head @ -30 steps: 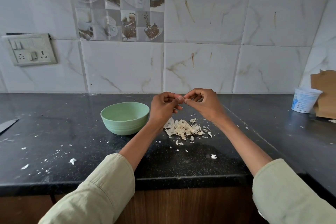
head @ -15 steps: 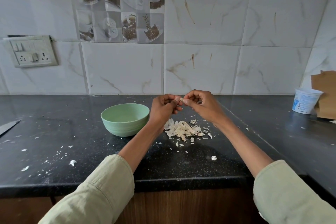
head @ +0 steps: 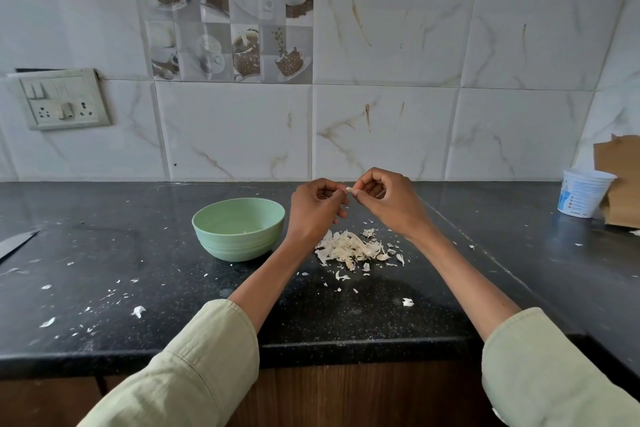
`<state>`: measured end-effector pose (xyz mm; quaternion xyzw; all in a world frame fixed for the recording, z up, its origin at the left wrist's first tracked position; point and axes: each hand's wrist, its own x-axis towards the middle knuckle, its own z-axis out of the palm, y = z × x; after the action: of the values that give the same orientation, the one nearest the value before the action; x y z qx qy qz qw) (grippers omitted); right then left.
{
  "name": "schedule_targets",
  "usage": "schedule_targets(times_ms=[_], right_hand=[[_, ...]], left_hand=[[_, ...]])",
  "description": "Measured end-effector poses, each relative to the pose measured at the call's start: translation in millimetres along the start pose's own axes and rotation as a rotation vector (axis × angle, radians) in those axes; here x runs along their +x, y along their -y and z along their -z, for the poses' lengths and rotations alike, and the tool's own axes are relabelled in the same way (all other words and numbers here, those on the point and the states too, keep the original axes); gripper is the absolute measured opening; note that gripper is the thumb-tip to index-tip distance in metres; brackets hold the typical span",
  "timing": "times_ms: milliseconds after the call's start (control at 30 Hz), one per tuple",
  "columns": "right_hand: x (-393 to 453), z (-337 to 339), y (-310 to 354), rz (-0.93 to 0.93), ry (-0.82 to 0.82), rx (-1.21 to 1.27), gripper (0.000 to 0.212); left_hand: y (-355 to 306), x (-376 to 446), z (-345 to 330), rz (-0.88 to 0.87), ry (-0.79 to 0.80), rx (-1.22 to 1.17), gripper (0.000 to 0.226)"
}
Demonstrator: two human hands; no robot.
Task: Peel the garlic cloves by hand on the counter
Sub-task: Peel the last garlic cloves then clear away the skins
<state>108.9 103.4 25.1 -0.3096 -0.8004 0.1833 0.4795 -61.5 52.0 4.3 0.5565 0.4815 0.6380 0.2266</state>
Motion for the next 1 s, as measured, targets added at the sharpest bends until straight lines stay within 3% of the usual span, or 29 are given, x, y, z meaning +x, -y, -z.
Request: schedule_targets(times_ms=[367,700,833,1000], right_hand=[[-4.4,0.1,3.7,0.095,0.003,-0.105,0.011],[-4.9,1.2,1.5,0.106,0.039,-0.096,0.008],[-2.6,1.2,0.2,0.064,0.058,-0.080,0.005],[0.3,1.7,-1.4,-0.076,0.147,0.134,0.005]], left_hand=[[-2.5,-2.5,1.2,-0.085,-0.063,0.172,0.003],[-1.6,-5.5,0.9,-0.143,-0.088,0.263,0.011],[-0.7,-6.0,0.1,-0.141,-0.088,0.239,0.011],[-5.8,-7.3,0.6,-0.078,-0.036,0.060,0.008]])
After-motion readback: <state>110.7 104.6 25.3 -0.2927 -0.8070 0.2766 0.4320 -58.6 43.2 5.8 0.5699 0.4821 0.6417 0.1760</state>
